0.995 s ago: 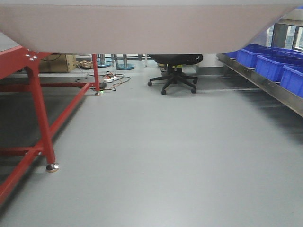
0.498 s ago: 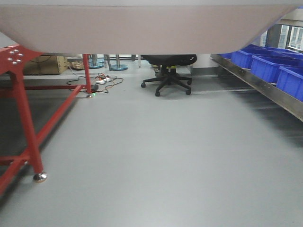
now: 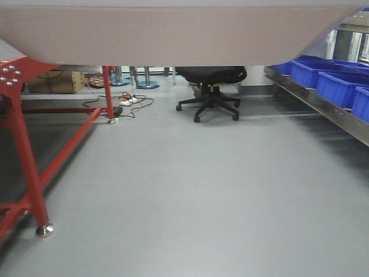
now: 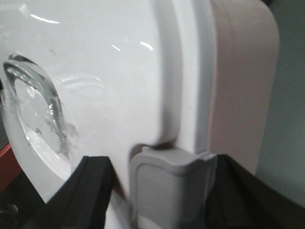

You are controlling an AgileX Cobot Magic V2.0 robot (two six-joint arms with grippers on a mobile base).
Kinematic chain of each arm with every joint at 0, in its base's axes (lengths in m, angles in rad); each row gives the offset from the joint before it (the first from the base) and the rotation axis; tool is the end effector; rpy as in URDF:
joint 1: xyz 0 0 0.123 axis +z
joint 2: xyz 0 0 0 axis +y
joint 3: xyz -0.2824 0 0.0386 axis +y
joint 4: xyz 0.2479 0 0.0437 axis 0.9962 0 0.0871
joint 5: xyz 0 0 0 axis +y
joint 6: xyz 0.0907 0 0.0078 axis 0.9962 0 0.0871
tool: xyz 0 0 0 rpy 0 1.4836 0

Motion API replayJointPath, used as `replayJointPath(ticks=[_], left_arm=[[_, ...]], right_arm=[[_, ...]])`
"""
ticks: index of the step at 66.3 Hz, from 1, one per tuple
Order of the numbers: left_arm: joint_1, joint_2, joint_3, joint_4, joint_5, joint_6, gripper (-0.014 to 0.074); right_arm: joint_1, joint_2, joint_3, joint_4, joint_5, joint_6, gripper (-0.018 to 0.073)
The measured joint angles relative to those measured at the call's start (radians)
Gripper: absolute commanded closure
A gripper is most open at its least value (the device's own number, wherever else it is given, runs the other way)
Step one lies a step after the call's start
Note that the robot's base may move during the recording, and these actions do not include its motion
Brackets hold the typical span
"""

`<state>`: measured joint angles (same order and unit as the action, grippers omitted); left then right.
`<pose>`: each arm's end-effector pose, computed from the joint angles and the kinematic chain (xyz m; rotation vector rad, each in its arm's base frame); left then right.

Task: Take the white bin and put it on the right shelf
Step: 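Drive the base past the red table frame carrying the bin, then turn the base toward the steel rack of blue crates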

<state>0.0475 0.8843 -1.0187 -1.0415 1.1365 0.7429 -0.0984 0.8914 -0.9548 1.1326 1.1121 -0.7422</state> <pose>0.1403 -0.0647 0.4101 0.5695 1.9550 -0.8636 0.1487 0.0596 0.3980 -0.4372 1.9549 0.9425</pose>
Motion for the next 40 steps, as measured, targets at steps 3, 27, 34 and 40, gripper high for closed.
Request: replayJointPath(ticks=[3,27,34,40], left_arm=[[0.000,0.000,0.000,0.000,0.000,0.000,0.0346],[0.000,0.000,0.000,0.000,0.000,0.000,0.0346],[0.000,0.000,0.000,0.000,0.000,0.000,0.0346],[0.000,0.000,0.000,0.000,0.000,0.000,0.0346]], right_arm=[[0.000,0.000,0.000,0.000,0.000,0.000,0.0169],[0.000,0.000,0.000,0.000,0.000,0.000,0.0169],[0.000,0.000,0.000,0.000,0.000,0.000,0.0169],[0.000,0.000,0.000,0.000,0.000,0.000,0.0169]])
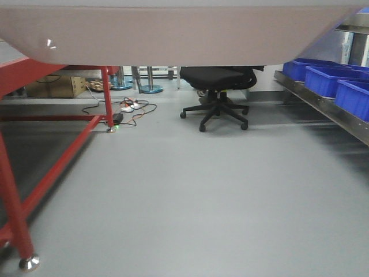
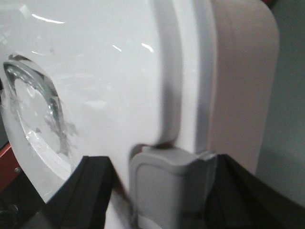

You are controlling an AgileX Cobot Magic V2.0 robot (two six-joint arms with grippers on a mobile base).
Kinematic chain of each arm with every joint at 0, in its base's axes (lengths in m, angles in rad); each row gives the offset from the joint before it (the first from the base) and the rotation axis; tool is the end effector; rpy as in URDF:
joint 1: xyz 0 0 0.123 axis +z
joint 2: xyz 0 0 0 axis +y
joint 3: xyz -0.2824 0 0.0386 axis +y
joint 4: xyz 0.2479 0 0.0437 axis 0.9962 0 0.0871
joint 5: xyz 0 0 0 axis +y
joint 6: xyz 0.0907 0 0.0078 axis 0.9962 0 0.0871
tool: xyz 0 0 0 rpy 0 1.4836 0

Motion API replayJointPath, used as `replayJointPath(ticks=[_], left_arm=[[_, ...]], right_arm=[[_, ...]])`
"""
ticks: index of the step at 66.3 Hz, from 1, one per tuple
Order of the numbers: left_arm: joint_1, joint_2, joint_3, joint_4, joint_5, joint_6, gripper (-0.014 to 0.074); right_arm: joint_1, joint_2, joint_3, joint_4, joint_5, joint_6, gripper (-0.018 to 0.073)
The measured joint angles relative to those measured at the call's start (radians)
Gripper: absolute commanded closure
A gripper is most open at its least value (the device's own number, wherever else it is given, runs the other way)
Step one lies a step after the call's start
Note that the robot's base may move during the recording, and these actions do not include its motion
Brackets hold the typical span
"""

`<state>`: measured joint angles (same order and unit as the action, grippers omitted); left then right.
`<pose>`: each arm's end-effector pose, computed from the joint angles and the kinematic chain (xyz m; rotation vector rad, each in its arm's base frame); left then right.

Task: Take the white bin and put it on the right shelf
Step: 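Turn the base toward the steel rack of blue crates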

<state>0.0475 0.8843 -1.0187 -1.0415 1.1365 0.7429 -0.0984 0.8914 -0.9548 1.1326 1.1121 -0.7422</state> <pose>0.1403 -0.0647 0.4101 0.5695 1.9550 -0.8636 0.1487 0.0596 0.3980 -0.4372 1.9549 0.9425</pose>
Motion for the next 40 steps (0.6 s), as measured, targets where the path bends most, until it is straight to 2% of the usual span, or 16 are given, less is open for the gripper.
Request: replayJointPath(ticks=[40], left_arm=[[0.000,0.002,0.000,0.000,0.000,0.000,0.0346]], right_arm=[[0.000,0.000,0.000,0.001,0.000,0.000,0.0169]])
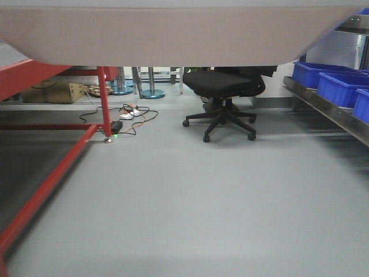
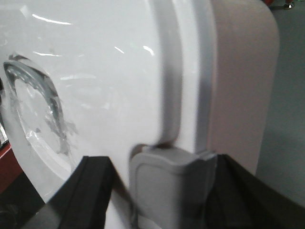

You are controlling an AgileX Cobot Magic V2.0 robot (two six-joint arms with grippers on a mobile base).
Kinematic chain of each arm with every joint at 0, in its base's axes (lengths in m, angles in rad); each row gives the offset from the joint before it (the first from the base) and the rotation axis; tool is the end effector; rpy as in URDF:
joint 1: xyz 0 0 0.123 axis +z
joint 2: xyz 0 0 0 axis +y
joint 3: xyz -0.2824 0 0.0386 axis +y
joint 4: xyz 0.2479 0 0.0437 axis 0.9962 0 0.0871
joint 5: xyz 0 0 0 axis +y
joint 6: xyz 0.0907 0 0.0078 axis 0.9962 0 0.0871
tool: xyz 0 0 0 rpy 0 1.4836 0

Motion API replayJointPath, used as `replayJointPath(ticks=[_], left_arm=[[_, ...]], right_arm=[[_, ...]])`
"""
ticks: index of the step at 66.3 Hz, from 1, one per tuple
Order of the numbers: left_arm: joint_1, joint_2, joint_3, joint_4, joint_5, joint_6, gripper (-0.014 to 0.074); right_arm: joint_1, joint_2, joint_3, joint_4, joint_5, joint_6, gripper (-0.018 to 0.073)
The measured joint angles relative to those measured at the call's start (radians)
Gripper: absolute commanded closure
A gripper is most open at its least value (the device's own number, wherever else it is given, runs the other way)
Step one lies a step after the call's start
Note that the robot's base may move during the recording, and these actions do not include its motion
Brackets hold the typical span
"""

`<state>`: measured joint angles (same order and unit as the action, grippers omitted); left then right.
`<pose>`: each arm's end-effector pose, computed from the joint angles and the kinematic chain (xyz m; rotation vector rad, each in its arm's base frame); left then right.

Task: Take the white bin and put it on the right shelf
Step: 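Turn the base toward the steel rack of blue crates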

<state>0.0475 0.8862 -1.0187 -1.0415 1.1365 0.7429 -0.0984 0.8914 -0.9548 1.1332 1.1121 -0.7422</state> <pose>0.1409 -0.0647 0.4098 0.5689 1.9566 -0.8645 0.1487 0.0597 0.3981 -0.4369 1.9545 0.9431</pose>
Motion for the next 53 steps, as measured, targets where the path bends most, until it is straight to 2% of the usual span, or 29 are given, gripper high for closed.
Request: replayJointPath(ticks=[53], left_arm=[[0.000,0.000,0.000,0.000,0.000,0.000,0.0346]], right_arm=[[0.000,0.000,0.000,0.000,0.000,0.000,0.0169]])
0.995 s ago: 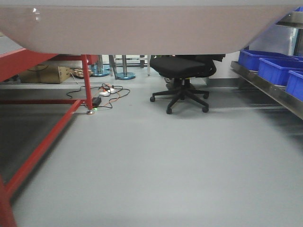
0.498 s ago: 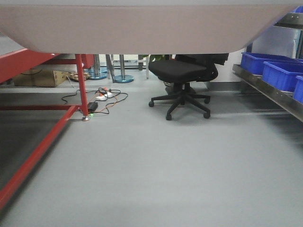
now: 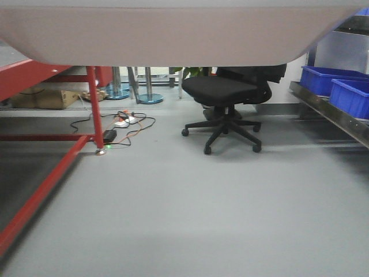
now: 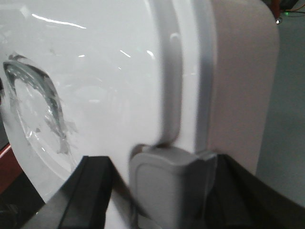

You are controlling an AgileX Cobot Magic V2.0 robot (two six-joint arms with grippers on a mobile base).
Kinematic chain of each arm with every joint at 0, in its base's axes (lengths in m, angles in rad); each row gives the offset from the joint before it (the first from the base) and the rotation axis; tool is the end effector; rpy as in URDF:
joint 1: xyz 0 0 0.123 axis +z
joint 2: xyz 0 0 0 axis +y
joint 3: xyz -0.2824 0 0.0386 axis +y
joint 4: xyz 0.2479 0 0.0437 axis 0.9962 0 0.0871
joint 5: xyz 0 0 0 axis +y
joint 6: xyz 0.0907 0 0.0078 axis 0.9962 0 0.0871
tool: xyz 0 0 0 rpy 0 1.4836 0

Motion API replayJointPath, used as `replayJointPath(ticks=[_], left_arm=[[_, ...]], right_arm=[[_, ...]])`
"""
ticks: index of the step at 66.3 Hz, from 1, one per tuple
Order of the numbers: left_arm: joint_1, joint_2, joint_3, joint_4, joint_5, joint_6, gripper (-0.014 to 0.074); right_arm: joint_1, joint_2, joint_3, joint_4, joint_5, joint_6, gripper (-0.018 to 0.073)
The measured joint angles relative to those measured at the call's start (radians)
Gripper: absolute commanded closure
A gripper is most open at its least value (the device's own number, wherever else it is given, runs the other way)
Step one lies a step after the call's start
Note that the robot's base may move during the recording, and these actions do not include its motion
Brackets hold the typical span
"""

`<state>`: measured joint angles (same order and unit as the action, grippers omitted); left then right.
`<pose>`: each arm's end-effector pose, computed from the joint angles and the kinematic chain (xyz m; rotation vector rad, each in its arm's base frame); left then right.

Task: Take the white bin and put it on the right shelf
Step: 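Turn the base toward the steel rack of blue crates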

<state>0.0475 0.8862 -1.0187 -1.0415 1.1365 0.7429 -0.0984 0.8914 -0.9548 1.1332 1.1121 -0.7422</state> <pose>0.1409 -0.0647 0.4098 0.5689 1.9566 -0.8645 0.1487 0.0597 0.3981 -0.4369 1.9545 0.9431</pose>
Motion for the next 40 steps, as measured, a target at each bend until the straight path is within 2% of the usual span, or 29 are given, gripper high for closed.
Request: replayJointPath(ticks=[40], left_arm=[[0.000,0.000,0.000,0.000,0.000,0.000,0.0346]], right_arm=[[0.000,0.000,0.000,0.002,0.000,0.000,0.0169]])
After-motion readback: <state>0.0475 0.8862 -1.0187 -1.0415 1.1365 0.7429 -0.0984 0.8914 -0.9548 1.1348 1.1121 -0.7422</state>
